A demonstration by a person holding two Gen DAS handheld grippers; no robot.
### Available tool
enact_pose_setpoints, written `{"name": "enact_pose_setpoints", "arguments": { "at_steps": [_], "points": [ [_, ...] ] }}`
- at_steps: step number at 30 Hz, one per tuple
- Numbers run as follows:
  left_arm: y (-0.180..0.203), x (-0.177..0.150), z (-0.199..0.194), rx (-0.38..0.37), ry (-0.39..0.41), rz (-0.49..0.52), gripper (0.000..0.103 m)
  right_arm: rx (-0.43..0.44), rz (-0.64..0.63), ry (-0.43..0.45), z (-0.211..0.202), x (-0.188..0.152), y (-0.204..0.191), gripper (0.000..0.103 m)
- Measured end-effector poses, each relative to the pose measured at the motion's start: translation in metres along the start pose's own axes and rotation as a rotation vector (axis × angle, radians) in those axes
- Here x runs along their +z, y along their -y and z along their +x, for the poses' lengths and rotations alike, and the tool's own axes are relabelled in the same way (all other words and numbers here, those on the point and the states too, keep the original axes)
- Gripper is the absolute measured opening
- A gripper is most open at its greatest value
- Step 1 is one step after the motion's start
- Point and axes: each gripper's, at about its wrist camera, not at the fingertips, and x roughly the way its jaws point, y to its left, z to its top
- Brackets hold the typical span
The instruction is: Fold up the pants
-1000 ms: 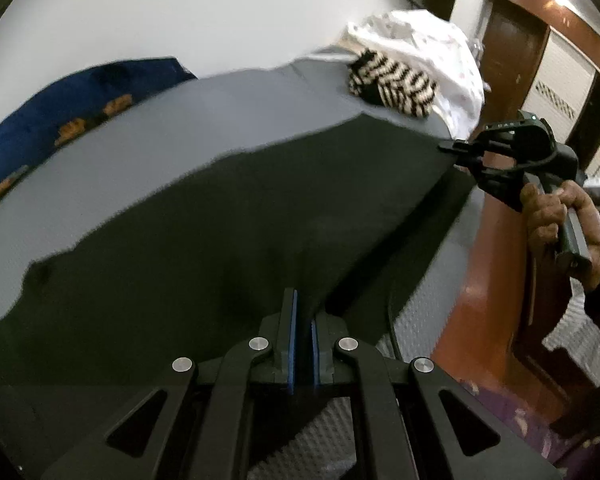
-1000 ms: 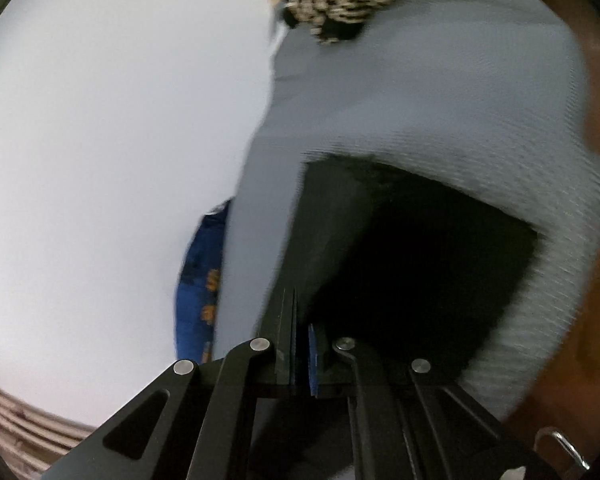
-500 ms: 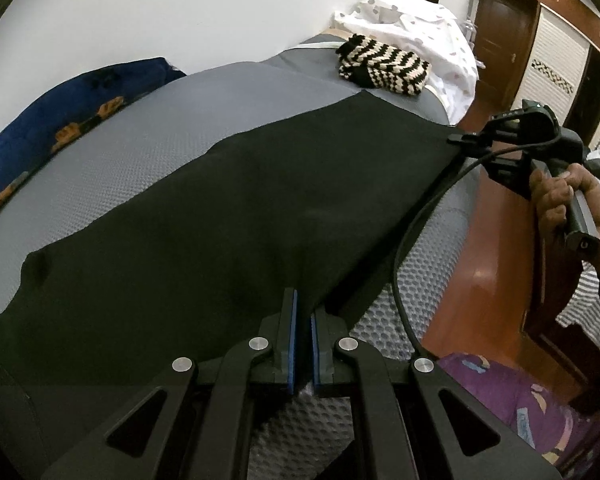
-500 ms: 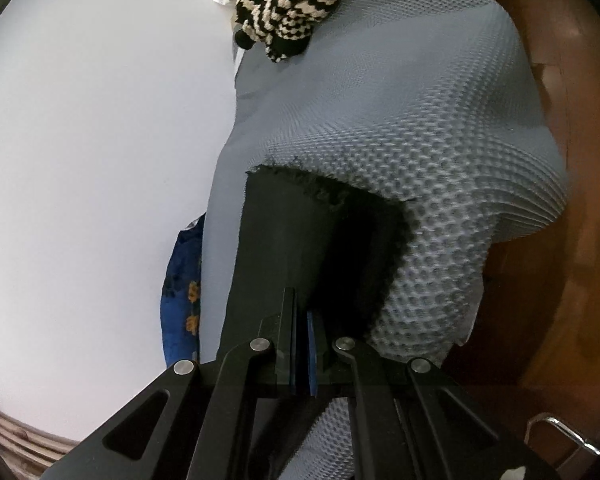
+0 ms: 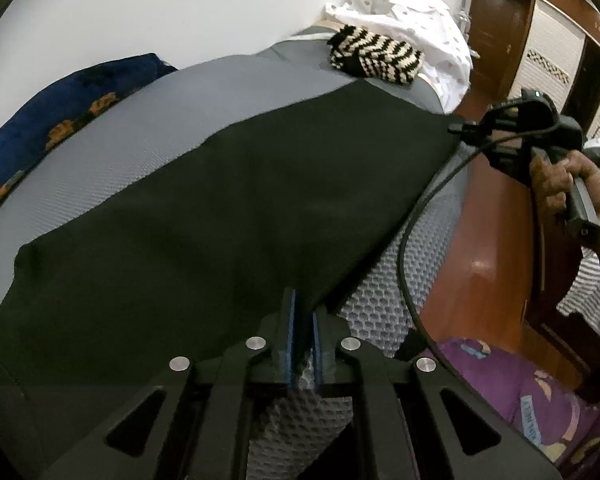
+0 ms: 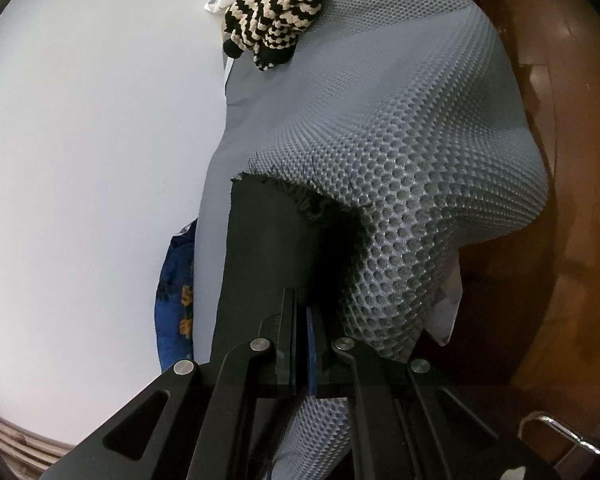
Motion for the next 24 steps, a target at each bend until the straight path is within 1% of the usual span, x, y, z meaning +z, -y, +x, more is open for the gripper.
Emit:
{"name": "enact_pose_setpoints", "arguments": {
  "at_steps": [1, 2, 4, 5, 6, 8, 9, 11, 14, 16, 17, 18, 20, 22, 24],
  "points": [
    [0.000, -0.001, 0.001, 0.000, -0.002, 0.004, 0.012, -0.003, -0.004, 0.003, 0.000, 0.000, 0.000, 0.005],
    [0.000, -0.003, 0.002, -0.004, -0.003, 0.003, 0.016, -0.004, -0.004, 0.005, 0.000, 0.000, 0.001, 0.005],
    [0.000, -0.005, 0.004, -0.035, -0.014, 0.004, 0.030, -0.013, -0.007, 0.009, 0.000, 0.001, 0.002, 0.005],
    [0.002, -0.005, 0.003, -0.041, -0.012, 0.010, 0.044, -0.016, -0.012, 0.013, 0.000, 0.001, 0.001, 0.005],
    [0.003, -0.006, -0.001, -0.033, 0.005, 0.019, 0.052, -0.019, -0.017, 0.016, 0.001, 0.001, 0.001, 0.005],
    [0.004, -0.006, -0.012, -0.023, 0.044, 0.019, 0.058, -0.026, -0.027, 0.023, 0.000, 0.003, -0.001, 0.005],
    [0.001, -0.006, -0.017, -0.021, 0.059, 0.014, 0.063, -0.029, -0.031, 0.027, 0.000, 0.004, -0.002, 0.005],
    [-0.005, -0.006, -0.030, -0.003, 0.097, -0.005, 0.069, -0.037, -0.040, 0.041, -0.003, 0.007, -0.003, 0.005],
    [-0.028, -0.012, -0.056, 0.055, 0.156, -0.067, 0.072, -0.050, -0.050, 0.049, -0.003, 0.009, -0.003, 0.005],
    [-0.055, -0.021, -0.073, 0.135, 0.176, -0.141, 0.072, -0.069, -0.067, 0.057, -0.004, 0.011, -0.003, 0.005],
    [-0.064, -0.024, -0.078, 0.153, 0.180, -0.167, 0.073, -0.077, -0.078, 0.064, -0.004, 0.012, -0.003, 0.005],
    [-0.083, -0.033, -0.088, 0.190, 0.181, -0.221, 0.073, -0.081, -0.089, 0.067, -0.005, 0.013, -0.004, 0.005],
    [-0.107, -0.048, -0.099, 0.254, 0.183, -0.283, 0.074, -0.143, -0.144, 0.096, -0.008, 0.017, -0.010, 0.005],
    [-0.134, -0.068, -0.112, 0.328, 0.172, -0.349, 0.074, -0.213, -0.185, 0.133, -0.014, 0.021, -0.016, 0.008],
    [-0.151, -0.087, -0.122, 0.387, 0.157, -0.395, 0.074, -0.272, -0.189, 0.191, -0.028, 0.028, -0.020, 0.010]
  ]
}}
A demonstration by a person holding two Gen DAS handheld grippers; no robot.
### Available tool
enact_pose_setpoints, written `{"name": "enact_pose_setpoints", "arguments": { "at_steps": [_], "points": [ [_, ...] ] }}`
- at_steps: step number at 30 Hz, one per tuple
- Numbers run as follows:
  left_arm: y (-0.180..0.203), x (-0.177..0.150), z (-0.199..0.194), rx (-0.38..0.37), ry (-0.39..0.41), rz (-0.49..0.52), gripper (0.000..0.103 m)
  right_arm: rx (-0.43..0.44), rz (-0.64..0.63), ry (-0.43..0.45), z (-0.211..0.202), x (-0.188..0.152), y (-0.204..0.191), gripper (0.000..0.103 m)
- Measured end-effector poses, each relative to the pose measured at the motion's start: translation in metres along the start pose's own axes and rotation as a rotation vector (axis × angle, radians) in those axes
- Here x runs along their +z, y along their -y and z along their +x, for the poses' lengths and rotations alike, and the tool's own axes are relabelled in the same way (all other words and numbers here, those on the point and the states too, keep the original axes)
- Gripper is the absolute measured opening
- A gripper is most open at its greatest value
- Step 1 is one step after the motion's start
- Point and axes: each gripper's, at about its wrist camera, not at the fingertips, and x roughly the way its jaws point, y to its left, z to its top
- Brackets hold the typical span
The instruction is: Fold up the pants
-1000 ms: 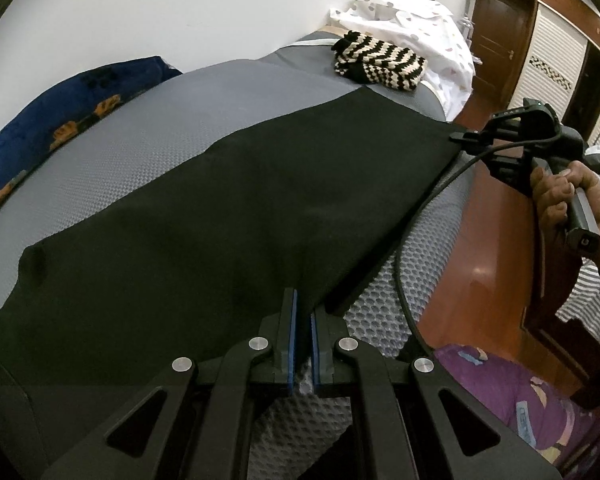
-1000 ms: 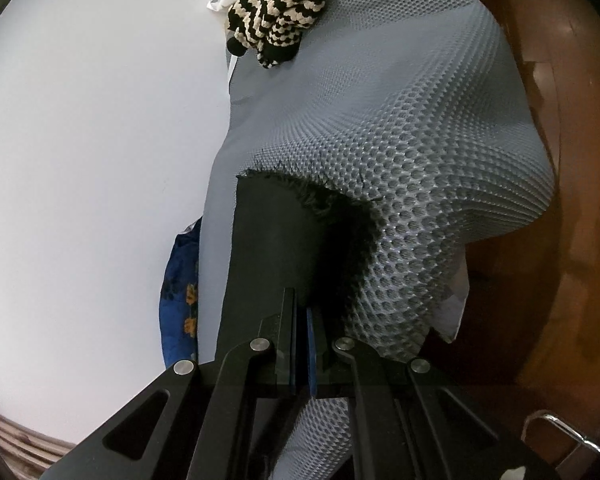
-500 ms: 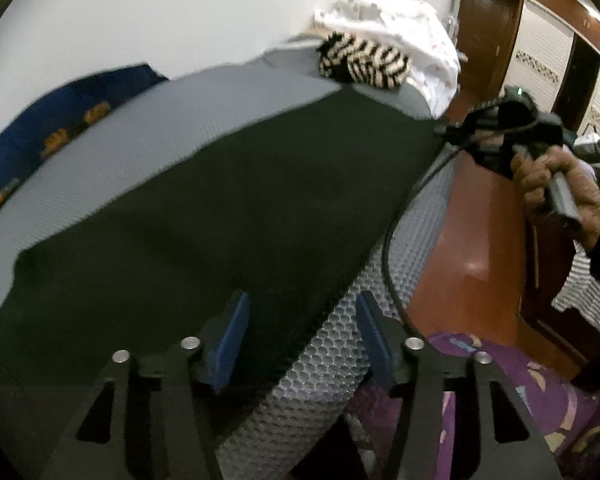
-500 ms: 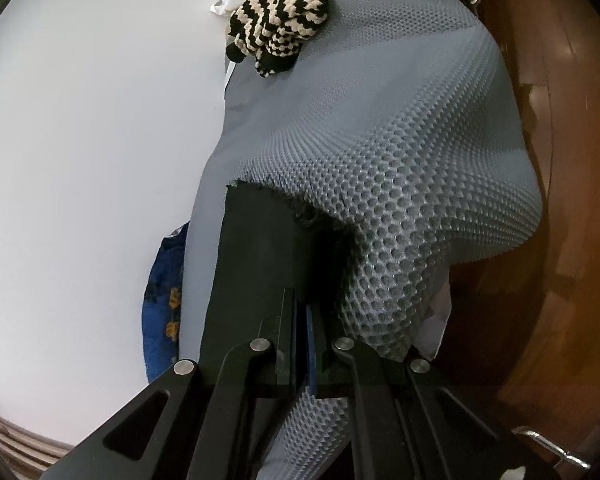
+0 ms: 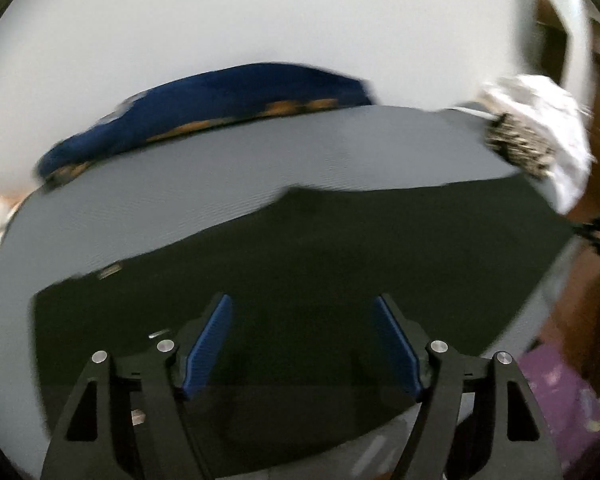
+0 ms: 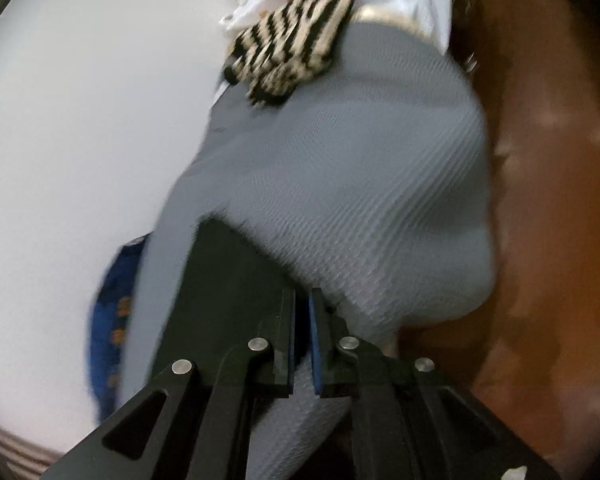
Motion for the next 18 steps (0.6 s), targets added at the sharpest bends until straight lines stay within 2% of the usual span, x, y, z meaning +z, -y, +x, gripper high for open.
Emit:
{"name": "enact_pose_setpoints", "arguments": {
  "at_steps": [2, 4, 5, 7, 9, 10, 12, 15, 18],
  "points": [
    [-0.024, -0.009, -0.006, 0.061, 0.002, -0.036, 0.074, 0.032, 0.014, 0.012, -0.011, 0.006, -0.002, 0.010],
    [-0.048, -0.020, -0.013, 0.100, 0.007, -0.076, 0.074, 0.128, 0.006, -0.001, -0.022, 0.006, -0.016, 0.010],
    [-0.054, -0.024, -0.013, 0.108, 0.004, -0.088, 0.077, 0.221, -0.016, -0.041, -0.026, 0.001, -0.034, 0.010],
    [-0.073, -0.036, -0.014, 0.136, -0.012, -0.118, 0.078, 0.352, -0.083, -0.139, -0.023, -0.016, -0.070, 0.015],
    [-0.088, -0.045, -0.010, 0.156, -0.047, -0.157, 0.078, 0.463, -0.191, -0.267, -0.015, -0.042, -0.115, 0.029],
    [-0.093, -0.048, -0.009, 0.150, -0.062, -0.175, 0.078, 0.511, -0.264, -0.344, -0.010, -0.063, -0.142, 0.032],
    [-0.100, -0.054, -0.011, 0.144, -0.075, -0.192, 0.078, 0.561, -0.403, -0.472, 0.001, -0.105, -0.190, 0.035],
    [-0.097, -0.059, -0.010, 0.187, -0.108, -0.134, 0.078, 0.576, -0.561, -0.578, 0.016, -0.159, -0.238, 0.035],
    [-0.099, -0.057, -0.016, 0.185, -0.076, -0.145, 0.078, 0.554, -0.686, -0.648, 0.039, -0.201, -0.275, 0.035]
  ]
}}
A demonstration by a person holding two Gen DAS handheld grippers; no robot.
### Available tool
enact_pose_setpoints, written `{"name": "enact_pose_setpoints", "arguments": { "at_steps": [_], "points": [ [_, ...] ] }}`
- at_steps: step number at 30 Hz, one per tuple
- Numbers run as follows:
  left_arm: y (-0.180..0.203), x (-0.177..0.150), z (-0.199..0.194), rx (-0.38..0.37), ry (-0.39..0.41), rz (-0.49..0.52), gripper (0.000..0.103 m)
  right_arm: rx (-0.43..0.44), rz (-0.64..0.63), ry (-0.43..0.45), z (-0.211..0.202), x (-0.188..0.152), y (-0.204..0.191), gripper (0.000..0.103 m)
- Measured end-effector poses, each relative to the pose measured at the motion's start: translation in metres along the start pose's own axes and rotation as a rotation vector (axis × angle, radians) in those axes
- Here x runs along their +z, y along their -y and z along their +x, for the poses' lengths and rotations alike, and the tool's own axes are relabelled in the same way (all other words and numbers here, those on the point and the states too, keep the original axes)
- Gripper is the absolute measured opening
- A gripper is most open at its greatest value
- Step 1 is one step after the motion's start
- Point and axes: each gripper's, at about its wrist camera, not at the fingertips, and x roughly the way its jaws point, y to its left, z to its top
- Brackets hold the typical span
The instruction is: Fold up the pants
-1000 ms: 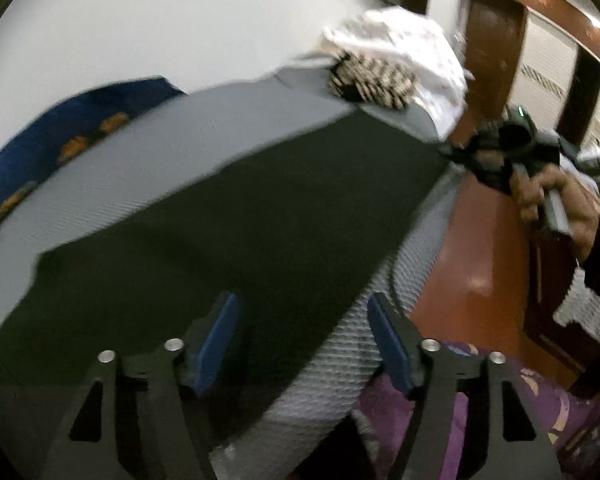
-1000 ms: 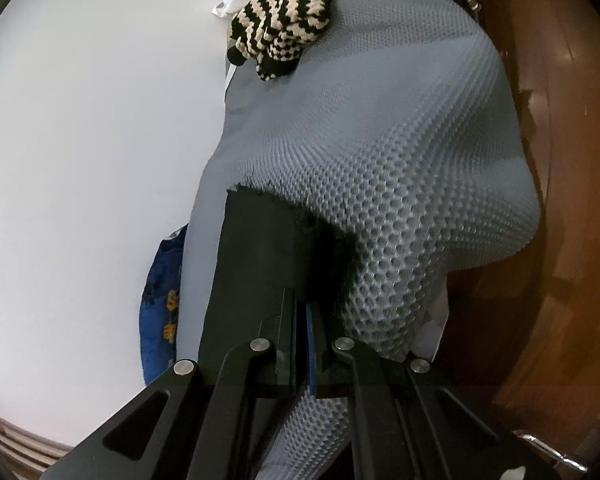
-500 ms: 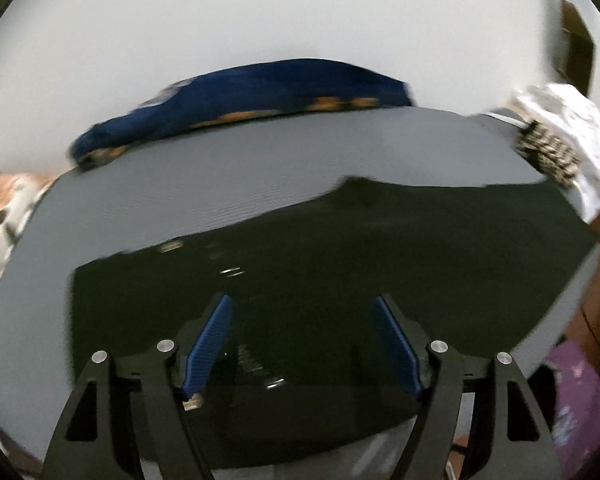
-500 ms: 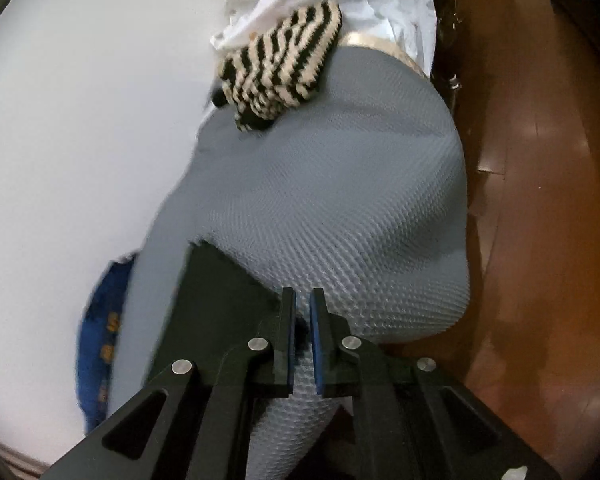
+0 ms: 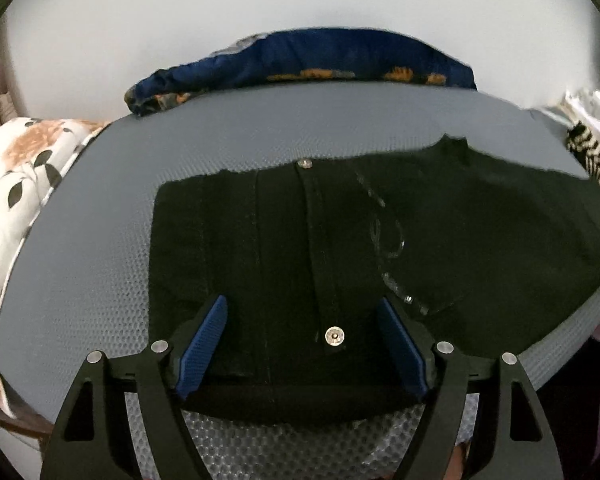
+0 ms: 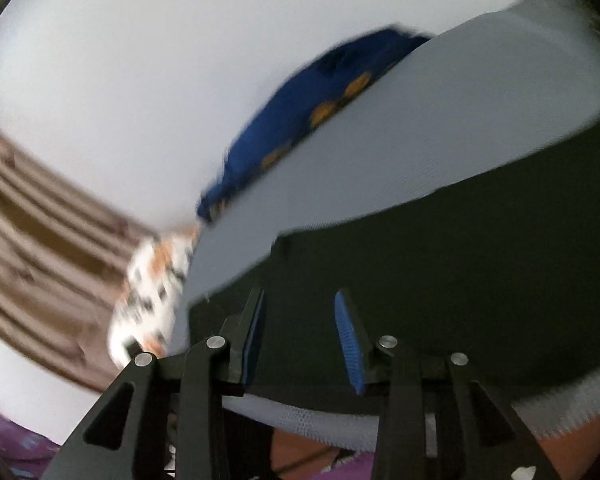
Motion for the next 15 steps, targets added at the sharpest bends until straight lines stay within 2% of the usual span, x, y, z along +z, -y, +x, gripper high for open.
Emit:
{"name": "enact_pose_setpoints", "arguments": {
  "at_steps": [6, 10, 12, 15],
  "points": [
    [-0.017, 0.009, -0.018, -0.010, 0.104, -0.075, 0.078, 0.120, -0.103, -0.106, 0.066, 0.043, -0.027, 0.035],
    [-0.038, 0.014, -0.023, 0.022, 0.135, -0.158, 0.079, 0.110, -0.250, -0.215, 0.116, 0.062, -0.044, 0.035],
    [-0.049, 0.014, -0.021, 0.034, 0.135, -0.201, 0.082, 0.076, -0.336, -0.257, 0.141, 0.071, -0.052, 0.035],
    [-0.060, 0.012, -0.017, 0.047, 0.120, -0.239, 0.082, 0.075, -0.447, -0.308, 0.167, 0.076, -0.063, 0.035]
  ]
}}
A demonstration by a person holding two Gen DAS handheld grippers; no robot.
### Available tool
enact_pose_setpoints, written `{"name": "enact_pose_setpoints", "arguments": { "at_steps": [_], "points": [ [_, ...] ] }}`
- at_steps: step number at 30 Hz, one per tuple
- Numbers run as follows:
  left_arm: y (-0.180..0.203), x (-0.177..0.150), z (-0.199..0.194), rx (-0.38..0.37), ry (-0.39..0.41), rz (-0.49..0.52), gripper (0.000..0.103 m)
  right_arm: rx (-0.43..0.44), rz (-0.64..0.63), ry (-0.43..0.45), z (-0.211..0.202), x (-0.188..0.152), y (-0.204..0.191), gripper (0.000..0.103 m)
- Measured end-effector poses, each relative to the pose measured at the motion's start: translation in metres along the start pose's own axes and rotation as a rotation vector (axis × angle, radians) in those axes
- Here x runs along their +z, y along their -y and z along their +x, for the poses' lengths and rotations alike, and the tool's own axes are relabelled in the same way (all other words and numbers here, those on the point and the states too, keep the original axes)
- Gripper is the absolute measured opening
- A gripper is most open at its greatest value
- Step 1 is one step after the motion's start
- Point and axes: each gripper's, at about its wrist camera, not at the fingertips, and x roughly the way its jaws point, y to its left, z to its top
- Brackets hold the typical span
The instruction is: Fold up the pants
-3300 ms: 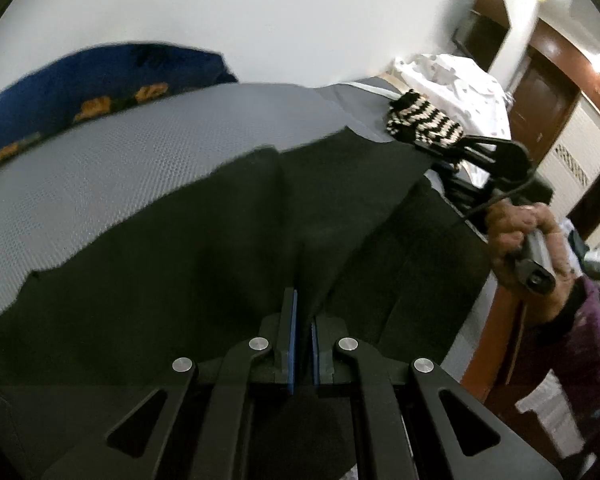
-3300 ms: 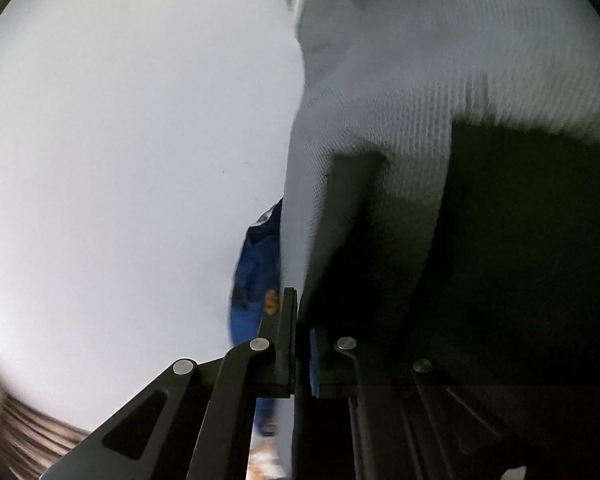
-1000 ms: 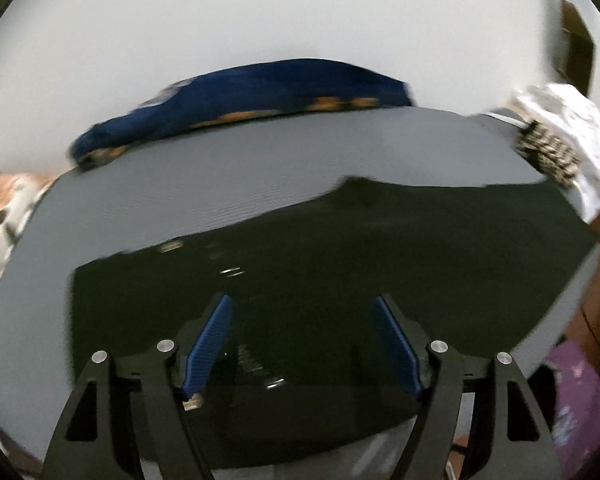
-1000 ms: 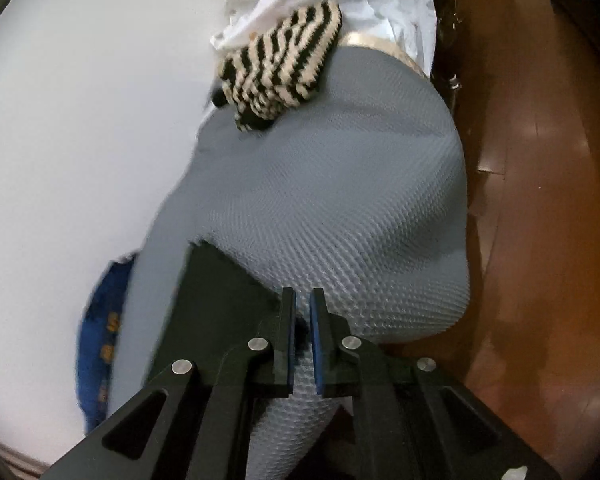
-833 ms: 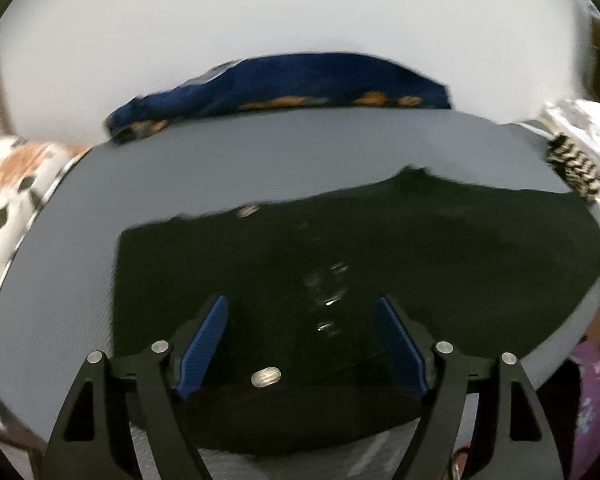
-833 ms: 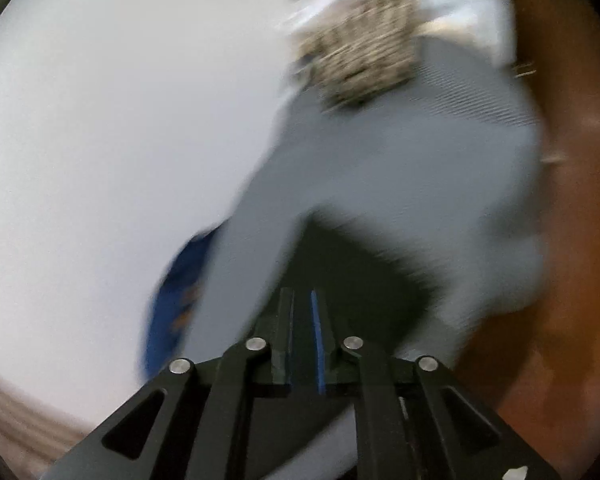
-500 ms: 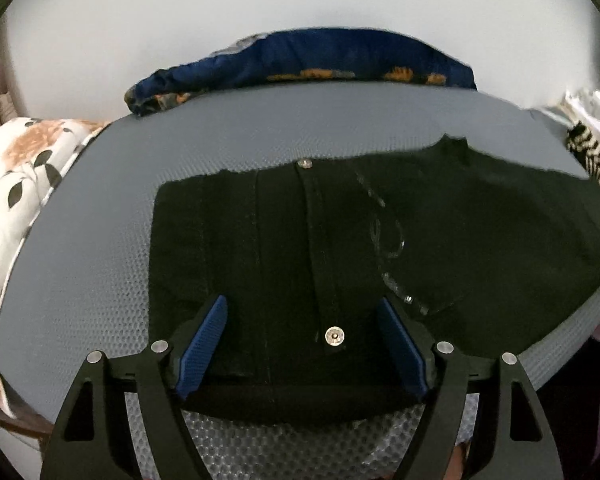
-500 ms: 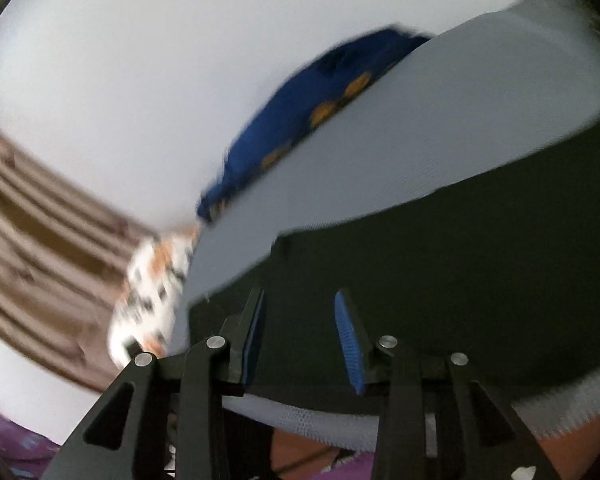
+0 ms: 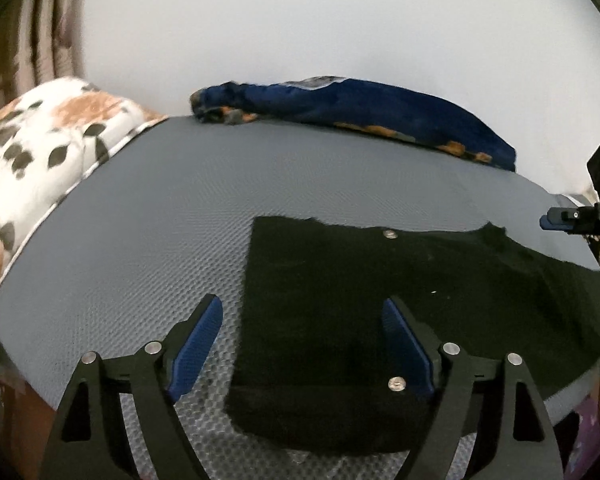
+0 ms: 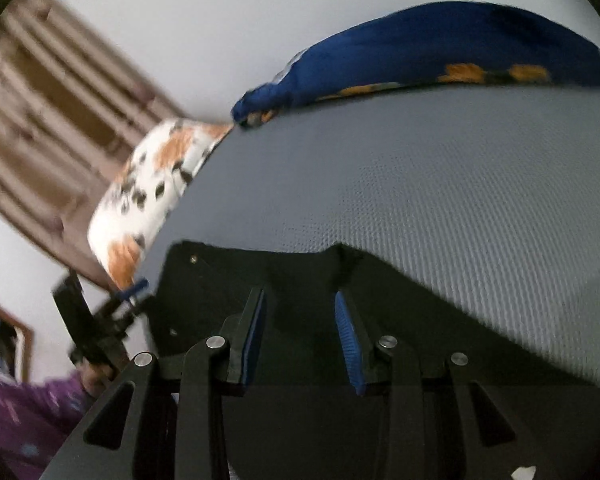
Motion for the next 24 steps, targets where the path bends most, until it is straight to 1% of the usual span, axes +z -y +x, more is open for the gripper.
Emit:
{"name": "enact_pose_setpoints", "arguments": {
  "at_steps": [2, 4, 5, 10, 12, 13, 15, 17, 19, 22, 23, 24],
  "points": [
    [-0.004, -0.001, 0.005, 0.011, -0.014, -0.009, 0.082, 0.003, -0.067, -0.048, 0.014, 0.009, -0.002, 0.035],
    [-0.006, -0.001, 0.008, 0.025, -0.023, -0.008, 0.082, -0.042, -0.125, -0.091, 0.027, 0.014, 0.000, 0.035],
    [-0.006, -0.002, 0.009, 0.030, -0.024, -0.007, 0.082, -0.048, -0.140, -0.118, 0.035, 0.016, 0.004, 0.035],
    [-0.009, -0.003, 0.012, 0.053, -0.031, -0.007, 0.082, -0.045, -0.145, -0.217, 0.060, 0.023, 0.019, 0.035],
    [-0.010, -0.002, 0.013, 0.060, -0.034, -0.007, 0.082, -0.011, -0.141, -0.262, 0.067, 0.025, 0.024, 0.035],
    [-0.010, -0.002, 0.014, 0.063, -0.035, -0.008, 0.083, -0.012, -0.148, -0.275, 0.070, 0.026, 0.023, 0.035],
    [-0.011, -0.002, 0.016, 0.063, -0.039, -0.008, 0.083, -0.039, -0.191, -0.299, 0.073, 0.026, 0.020, 0.035],
    [-0.011, -0.003, 0.017, 0.066, -0.047, -0.008, 0.083, -0.037, -0.215, -0.306, 0.076, 0.030, 0.018, 0.035],
    [-0.011, -0.005, 0.019, 0.069, -0.053, 0.000, 0.083, -0.041, -0.242, -0.337, 0.080, 0.031, 0.018, 0.035],
    [-0.009, -0.006, 0.019, 0.077, -0.053, 0.016, 0.083, 0.001, -0.263, -0.394, 0.086, 0.029, 0.015, 0.035],
    [-0.009, -0.006, 0.018, 0.080, -0.050, 0.020, 0.083, 0.011, -0.279, -0.407, 0.086, 0.028, 0.012, 0.032],
    [-0.008, -0.006, 0.018, 0.083, -0.047, 0.023, 0.083, 0.005, -0.307, -0.416, 0.086, 0.027, 0.009, 0.026]
  ]
}}
